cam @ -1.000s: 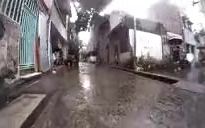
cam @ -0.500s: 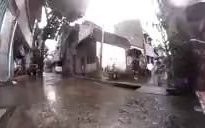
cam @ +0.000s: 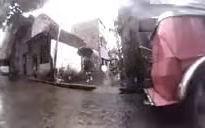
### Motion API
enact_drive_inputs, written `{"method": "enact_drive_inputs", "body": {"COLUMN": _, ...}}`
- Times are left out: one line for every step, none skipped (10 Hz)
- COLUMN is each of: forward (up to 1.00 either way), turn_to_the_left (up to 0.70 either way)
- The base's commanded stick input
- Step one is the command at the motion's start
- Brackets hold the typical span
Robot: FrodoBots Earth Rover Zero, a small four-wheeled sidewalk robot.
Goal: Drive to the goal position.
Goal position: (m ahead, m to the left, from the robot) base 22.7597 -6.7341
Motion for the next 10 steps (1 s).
{"method": "enact_drive_inputs", "body": {"forward": 0.0, "turn_to_the_left": 0.52}}
{"method": "enact_drive_inputs", "body": {"forward": 0.0, "turn_to_the_left": 0.97}}
{"method": "enact_drive_inputs", "body": {"forward": 0.0, "turn_to_the_left": 1.0}}
{"method": "enact_drive_inputs", "body": {"forward": 0.0, "turn_to_the_left": 1.0}}
{"method": "enact_drive_inputs", "body": {"forward": 0.0, "turn_to_the_left": 1.0}}
{"method": "enact_drive_inputs", "body": {"forward": 0.0, "turn_to_the_left": 0.34}}
{"method": "enact_drive_inputs", "body": {"forward": 0.0, "turn_to_the_left": 0.0}}
{"method": "enact_drive_inputs", "body": {"forward": 0.0, "turn_to_the_left": 0.0}}
{"method": "enact_drive_inputs", "body": {"forward": 0.0, "turn_to_the_left": 0.0}}
{"method": "enact_drive_inputs", "body": {"forward": 0.0, "turn_to_the_left": 0.0}}
